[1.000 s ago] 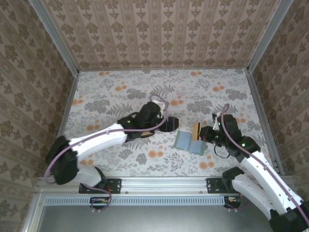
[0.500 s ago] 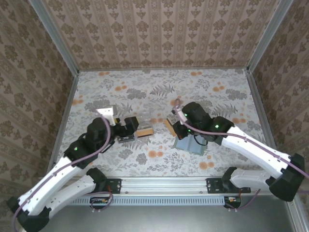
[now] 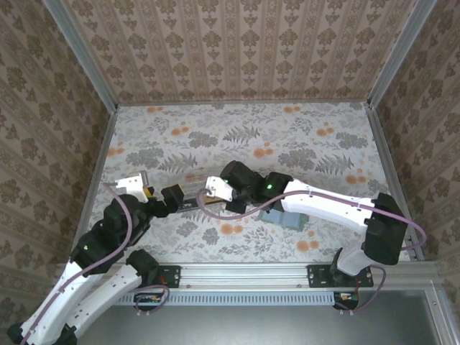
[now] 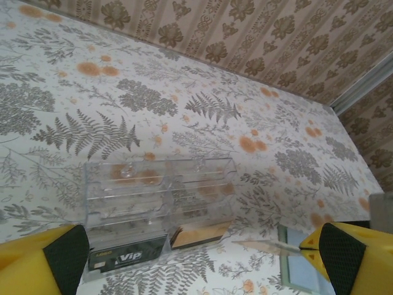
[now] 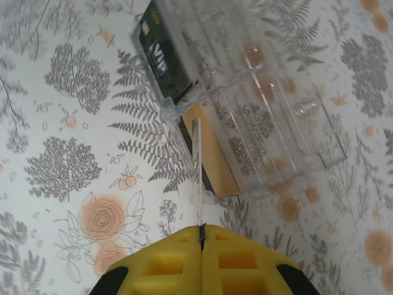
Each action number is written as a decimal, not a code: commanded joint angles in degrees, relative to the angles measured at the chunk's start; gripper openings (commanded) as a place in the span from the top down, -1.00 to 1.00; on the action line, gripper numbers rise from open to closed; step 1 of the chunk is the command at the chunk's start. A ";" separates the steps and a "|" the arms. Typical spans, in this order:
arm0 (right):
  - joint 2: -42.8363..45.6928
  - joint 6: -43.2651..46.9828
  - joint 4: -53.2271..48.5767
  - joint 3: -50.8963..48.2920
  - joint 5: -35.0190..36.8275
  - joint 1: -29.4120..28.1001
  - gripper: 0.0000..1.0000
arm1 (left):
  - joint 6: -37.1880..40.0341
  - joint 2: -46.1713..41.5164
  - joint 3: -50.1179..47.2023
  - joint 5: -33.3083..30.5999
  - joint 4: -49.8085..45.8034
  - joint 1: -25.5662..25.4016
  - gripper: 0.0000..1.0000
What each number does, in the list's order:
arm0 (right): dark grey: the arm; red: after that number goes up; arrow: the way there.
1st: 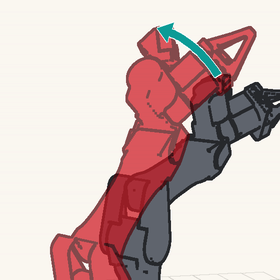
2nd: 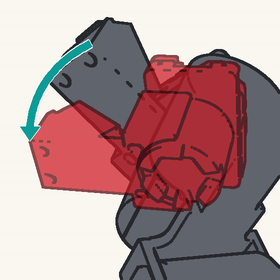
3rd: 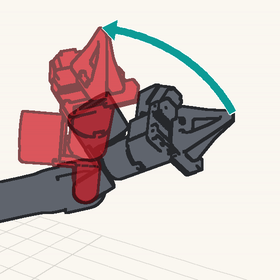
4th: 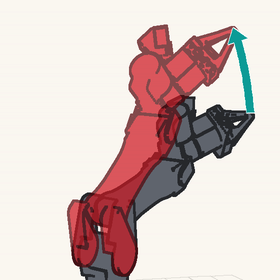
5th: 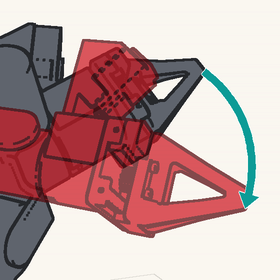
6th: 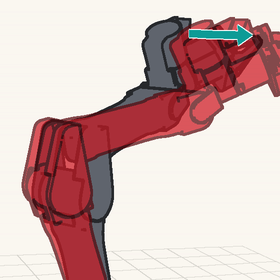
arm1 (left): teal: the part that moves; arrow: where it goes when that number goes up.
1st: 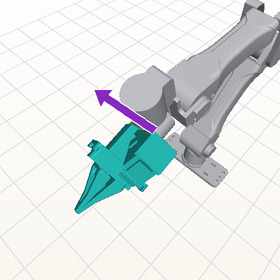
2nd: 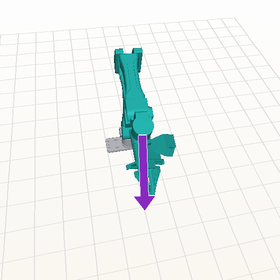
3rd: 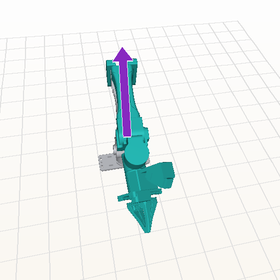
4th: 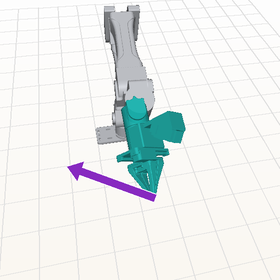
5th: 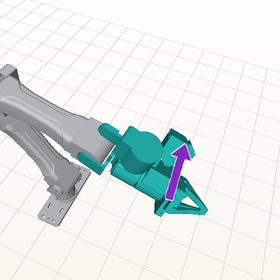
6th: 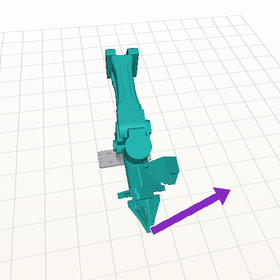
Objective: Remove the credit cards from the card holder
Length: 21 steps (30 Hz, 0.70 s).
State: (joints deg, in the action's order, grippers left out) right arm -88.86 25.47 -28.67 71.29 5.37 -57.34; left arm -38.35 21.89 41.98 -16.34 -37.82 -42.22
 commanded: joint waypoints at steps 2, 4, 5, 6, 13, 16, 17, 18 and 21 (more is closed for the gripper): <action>-2.62 12.32 3.40 2.43 1.65 -0.35 1.00 | 1.35 -1.10 1.27 -1.97 -3.39 0.47 -1.00; -3.89 14.98 4.39 2.52 2.35 -0.79 1.00 | 1.35 -1.39 1.27 -1.94 -3.55 0.47 -1.00; -4.68 16.39 4.73 2.59 2.64 -1.06 1.00 | 1.38 -1.51 1.20 -2.00 -3.49 0.53 -1.00; -5.45 17.63 4.93 2.63 2.93 -1.26 1.00 | 1.45 -1.63 1.18 -1.94 -3.59 0.47 -1.00; -9.55 24.74 7.81 2.16 5.69 -1.90 1.00 | 1.46 -2.13 1.31 -1.80 -4.41 0.52 -1.00; -11.25 25.79 8.04 3.25 6.04 -1.89 1.00 | 1.52 -2.42 1.40 -1.99 -4.93 0.47 -1.00; -11.87 25.94 7.93 3.73 6.16 -1.92 1.00 | 1.48 -2.44 1.38 -2.03 -4.94 0.51 -1.00; -12.46 26.01 7.81 4.08 6.13 -1.82 1.00 | 1.52 -2.40 1.38 -1.95 -4.98 0.47 -1.00; -13.81 26.44 7.92 4.47 6.09 -1.81 1.00 | 1.45 -2.51 1.41 -1.98 -5.16 0.47 -1.00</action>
State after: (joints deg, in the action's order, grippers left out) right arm -101.23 49.74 -21.71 73.69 10.22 -58.94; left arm -37.85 20.12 42.04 -17.26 -41.43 -42.22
